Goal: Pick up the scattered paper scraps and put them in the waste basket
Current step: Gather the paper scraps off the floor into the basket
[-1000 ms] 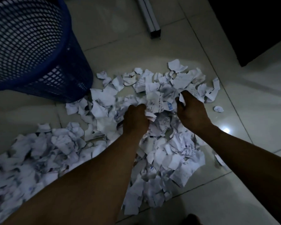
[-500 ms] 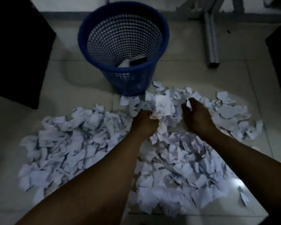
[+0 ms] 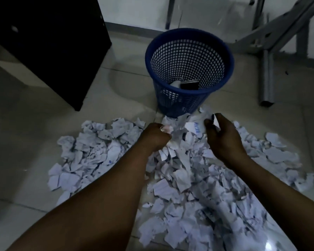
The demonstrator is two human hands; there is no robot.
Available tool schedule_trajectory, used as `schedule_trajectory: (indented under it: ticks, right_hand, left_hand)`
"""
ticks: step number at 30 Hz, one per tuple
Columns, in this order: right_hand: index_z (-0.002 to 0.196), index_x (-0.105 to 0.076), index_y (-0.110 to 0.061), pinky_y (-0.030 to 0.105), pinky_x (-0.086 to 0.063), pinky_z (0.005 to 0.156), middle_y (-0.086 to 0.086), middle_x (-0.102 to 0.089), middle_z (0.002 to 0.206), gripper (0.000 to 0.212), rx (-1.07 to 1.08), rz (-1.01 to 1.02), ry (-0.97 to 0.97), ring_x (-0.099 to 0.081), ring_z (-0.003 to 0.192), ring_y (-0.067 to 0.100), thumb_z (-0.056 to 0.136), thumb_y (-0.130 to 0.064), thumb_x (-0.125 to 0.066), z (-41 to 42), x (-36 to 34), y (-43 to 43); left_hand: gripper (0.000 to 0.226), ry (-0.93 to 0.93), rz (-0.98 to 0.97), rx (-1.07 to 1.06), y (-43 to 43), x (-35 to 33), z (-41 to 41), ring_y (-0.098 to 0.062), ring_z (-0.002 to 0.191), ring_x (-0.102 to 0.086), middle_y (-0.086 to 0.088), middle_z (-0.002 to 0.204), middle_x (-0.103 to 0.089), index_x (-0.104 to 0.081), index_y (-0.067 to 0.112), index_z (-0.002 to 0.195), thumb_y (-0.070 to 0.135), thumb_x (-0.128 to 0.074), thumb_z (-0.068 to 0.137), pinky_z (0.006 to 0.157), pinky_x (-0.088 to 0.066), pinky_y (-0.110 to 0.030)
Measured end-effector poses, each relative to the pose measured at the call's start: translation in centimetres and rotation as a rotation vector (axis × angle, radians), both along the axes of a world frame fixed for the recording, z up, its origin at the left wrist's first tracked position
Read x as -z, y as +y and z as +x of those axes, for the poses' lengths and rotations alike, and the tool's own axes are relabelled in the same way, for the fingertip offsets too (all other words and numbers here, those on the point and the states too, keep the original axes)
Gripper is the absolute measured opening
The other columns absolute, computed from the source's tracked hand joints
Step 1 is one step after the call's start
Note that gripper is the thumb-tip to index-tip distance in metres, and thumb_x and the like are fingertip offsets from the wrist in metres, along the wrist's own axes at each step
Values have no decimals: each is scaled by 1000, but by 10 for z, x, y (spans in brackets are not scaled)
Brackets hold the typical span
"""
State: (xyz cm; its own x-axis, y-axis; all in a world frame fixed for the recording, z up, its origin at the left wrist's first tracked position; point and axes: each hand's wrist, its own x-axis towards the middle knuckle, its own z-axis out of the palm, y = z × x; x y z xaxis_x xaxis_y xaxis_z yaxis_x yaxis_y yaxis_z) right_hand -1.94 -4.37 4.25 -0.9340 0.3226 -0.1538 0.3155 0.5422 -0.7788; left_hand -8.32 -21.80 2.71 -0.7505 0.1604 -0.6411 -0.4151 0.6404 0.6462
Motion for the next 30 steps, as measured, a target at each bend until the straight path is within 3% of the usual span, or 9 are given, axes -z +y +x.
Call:
schedule_trajectory:
  ticks: [3, 6, 12, 15, 18, 21, 23, 26, 30]
  right_hand:
    - [86, -48, -24, 19, -35, 49, -7, -51, 63, 16, -43, 19, 99, -46, 51, 6, 100, -31, -43, -7, -18, -1]
    - [92, -53, -29, 5, -34, 52, -16, -56, 71, 12, -71, 39, 213, -51, 61, -5, 100, -27, -44, -20, -43, -3]
    - [103, -58, -17, 20, -44, 65, -5, -64, 91, 19, -27, 8, 319, -58, 79, 8, 100, -29, -43, -74, -75, -6]
    - [122, -56, -18, 11, -43, 67, -4, -63, 105, 27, 4, -47, 335, -58, 90, 9, 100, -25, -41, -109, -80, -8]
    - [123, -56, -11, -2, -33, 53, 1, -64, 108, 30, 44, -48, 313, -55, 89, 8, 100, -24, -40, -137, -77, -9]
    - [126, -54, -10, 0, -33, 49, 1, -62, 109, 32, 114, -77, 307, -53, 89, 9, 101, -23, -38, -153, -76, -11]
    - [132, -51, -14, 1, -38, 58, -7, -56, 108, 35, 178, -145, 304, -52, 94, 8, 101, -23, -38, -158, -75, -15]
    - [129, -51, -13, 27, -49, 90, -3, -58, 110, 33, 195, -271, 268, -58, 104, 17, 99, -27, -44, -164, -68, -16]
    - [132, -48, -16, 43, -48, 98, 6, -56, 131, 52, 117, -306, 94, -55, 115, 25, 89, -45, -56, -164, -62, -13]
  left_hand:
    - [40, 6, 23, -20, 0, -4, -3, -27, 108, -61, -11, 123, -63, -60, 11, 125, 20, -64, 86, 83, -45, -22]
    - [36, 7, 47, -6, 1, -11, -4, -28, 108, -61, -12, 121, -64, -62, 9, 120, 21, -64, 86, 83, -45, -23]
    - [40, -4, 74, 26, 2, -33, -16, -26, 110, -59, -10, 124, -61, -58, 9, 125, 21, -64, 87, 81, -44, -22]
    - [43, -2, 108, 3, 0, -45, -22, -27, 108, -61, -12, 124, -62, -58, 8, 127, 18, -66, 85, 78, -46, -23]
    - [43, 3, 140, -33, -4, -55, -28, -27, 102, -63, -13, 120, -64, -59, 6, 124, 18, -69, 83, 76, -49, -25]
    - [44, -28, 158, -39, -6, -62, -31, -28, 93, -65, -13, 115, -65, -60, 7, 122, 20, -71, 81, 67, -54, -31]
    - [45, -46, 175, -42, -8, -65, -34, -29, 96, -67, -13, 114, -66, -60, 9, 121, 21, -72, 79, 76, -58, -38]
    - [47, -45, 175, -39, -8, -74, -37, -32, 96, -68, -14, 111, -68, -60, 9, 119, 22, -75, 76, 84, -57, -49]
    - [33, -34, 244, -78, -5, -86, -41, -34, 96, -68, -16, 107, -69, -64, 9, 108, 13, -74, 78, 86, -55, -52]
